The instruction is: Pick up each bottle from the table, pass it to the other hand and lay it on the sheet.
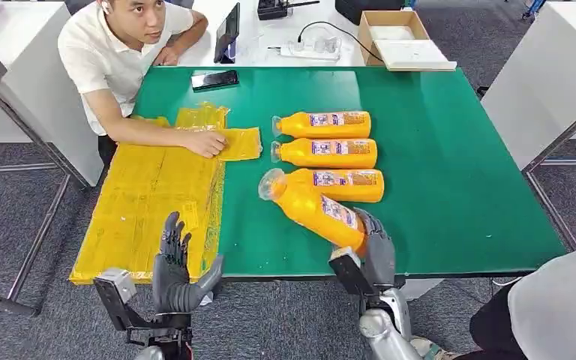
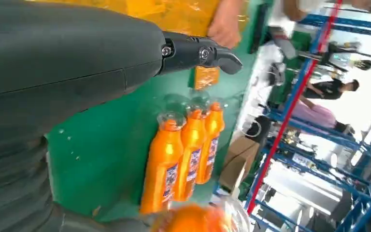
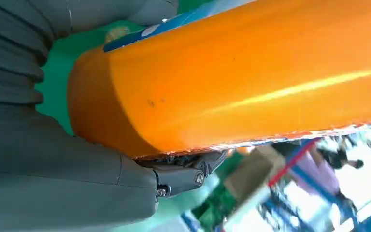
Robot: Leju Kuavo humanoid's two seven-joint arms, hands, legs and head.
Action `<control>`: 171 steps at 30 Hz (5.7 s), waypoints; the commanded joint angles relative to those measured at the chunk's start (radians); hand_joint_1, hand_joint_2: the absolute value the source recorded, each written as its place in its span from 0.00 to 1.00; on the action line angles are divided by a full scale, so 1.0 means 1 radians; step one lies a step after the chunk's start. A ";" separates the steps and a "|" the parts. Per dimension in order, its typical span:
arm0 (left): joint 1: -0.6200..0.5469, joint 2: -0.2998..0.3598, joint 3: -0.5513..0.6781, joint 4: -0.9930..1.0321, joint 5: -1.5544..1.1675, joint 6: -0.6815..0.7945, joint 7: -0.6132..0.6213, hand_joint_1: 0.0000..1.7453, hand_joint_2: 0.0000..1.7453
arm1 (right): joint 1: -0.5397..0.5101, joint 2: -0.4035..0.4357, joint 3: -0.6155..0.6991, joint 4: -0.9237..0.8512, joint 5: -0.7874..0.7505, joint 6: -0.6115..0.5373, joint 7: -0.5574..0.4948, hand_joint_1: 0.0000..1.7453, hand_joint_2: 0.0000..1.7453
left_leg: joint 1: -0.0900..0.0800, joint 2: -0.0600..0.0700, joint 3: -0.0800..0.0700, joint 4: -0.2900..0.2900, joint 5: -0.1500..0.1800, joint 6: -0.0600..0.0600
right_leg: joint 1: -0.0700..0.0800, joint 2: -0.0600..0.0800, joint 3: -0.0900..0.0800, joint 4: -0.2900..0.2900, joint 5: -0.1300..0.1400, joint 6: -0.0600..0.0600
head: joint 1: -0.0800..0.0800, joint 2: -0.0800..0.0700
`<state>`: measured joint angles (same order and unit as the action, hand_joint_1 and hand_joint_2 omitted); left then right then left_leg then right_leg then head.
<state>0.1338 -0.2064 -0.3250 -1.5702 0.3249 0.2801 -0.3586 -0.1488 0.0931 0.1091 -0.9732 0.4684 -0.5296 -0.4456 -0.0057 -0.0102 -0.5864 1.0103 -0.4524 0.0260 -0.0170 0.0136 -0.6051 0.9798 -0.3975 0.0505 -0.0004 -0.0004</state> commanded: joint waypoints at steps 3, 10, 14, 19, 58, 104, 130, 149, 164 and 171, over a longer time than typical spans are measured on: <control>-0.030 0.082 -0.106 0.059 0.034 -0.183 0.023 0.00 1.00 | 0.005 0.045 0.034 -0.044 -0.050 0.019 -0.057 1.00 1.00 | 0.002 0.002 0.005 -0.001 -0.002 -0.004 | 0.003 -0.001 0.005 -0.001 -0.002 -0.004 | 0.000 0.000; -0.045 0.082 -0.099 0.131 0.122 -0.222 0.130 0.00 1.00 | 0.015 0.055 0.127 -0.050 -0.046 0.086 -0.056 1.00 1.00 | 0.001 0.002 0.003 -0.002 -0.001 -0.002 | 0.001 0.000 0.002 -0.001 -0.001 -0.002 | 0.000 0.000; -0.087 0.061 -0.063 0.214 0.104 -0.214 0.074 0.00 1.00 | -0.008 0.099 0.247 0.023 -0.031 0.113 -0.050 1.00 1.00 | 0.002 0.002 0.004 -0.002 -0.001 -0.002 | 0.002 0.000 0.003 -0.002 -0.001 -0.003 | 0.000 0.000; -0.097 0.046 -0.060 0.196 0.114 -0.235 0.076 0.00 1.00 | -0.011 0.123 0.313 0.076 -0.035 0.124 -0.072 1.00 1.00 | 0.001 0.002 0.001 -0.001 0.000 -0.002 | 0.002 -0.001 0.000 -0.001 0.000 -0.002 | 0.000 0.000; -0.092 0.015 0.009 0.090 0.108 -0.289 -0.010 1.00 1.00 | -0.050 0.151 0.546 0.230 -0.142 0.249 -0.068 1.00 1.00 | 0.002 0.000 0.000 -0.001 0.000 -0.002 | 0.001 -0.002 0.000 -0.001 -0.001 -0.002 | 0.000 0.000; -0.735 0.226 -0.127 0.857 -1.172 0.065 0.175 1.00 1.00 | 0.086 0.079 0.518 -0.132 -0.205 -0.138 -0.253 0.00 0.00 | 0.002 -0.010 0.000 -0.001 0.003 -0.002 | 0.002 -0.013 0.002 -0.001 -0.001 -0.003 | 0.000 0.000; -0.894 0.161 -0.048 1.204 -1.073 -0.281 0.200 0.00 1.00 | 0.055 0.094 0.576 -0.045 -0.312 -0.039 -0.253 0.00 0.00 | 0.002 0.003 0.003 -0.001 0.003 -0.003 | 0.002 0.000 0.001 0.000 0.002 -0.005 | 0.001 0.000; -0.669 0.101 -0.044 0.771 -0.921 -0.019 0.041 0.00 1.00 | 0.071 0.092 0.555 -0.035 -0.321 -0.069 -0.253 0.00 0.00 | 0.001 0.000 0.002 -0.001 0.003 -0.002 | 0.001 -0.003 0.001 0.000 0.002 -0.004 | 0.001 0.000; -0.371 0.027 0.099 0.293 -0.222 -0.135 -0.063 0.00 1.00 | 0.089 0.073 0.586 -0.045 -0.334 -0.135 -0.253 0.00 0.00 | 0.002 0.002 -0.001 0.000 0.001 -0.003 | 0.002 -0.001 -0.002 0.000 0.001 -0.005 | 0.001 0.000; -0.258 0.052 0.099 0.159 -0.145 -0.115 -0.092 0.00 1.00 | 0.122 0.065 0.549 -0.099 -0.278 -0.169 -0.253 0.00 0.00 | 0.001 0.004 -0.001 -0.001 0.001 -0.002 | 0.001 0.001 -0.002 0.000 0.001 -0.004 | 0.001 0.000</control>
<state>-0.2321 -0.1740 -0.2560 -1.2672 0.1418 0.1476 -0.4280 -0.0821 0.1656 0.6584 -1.0418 0.1385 -0.6294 -0.6664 -0.0055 -0.0084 -0.5911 1.0106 -0.4492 0.0255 -0.0169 0.0136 -0.6108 0.9807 -0.3948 0.0480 0.0004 0.0000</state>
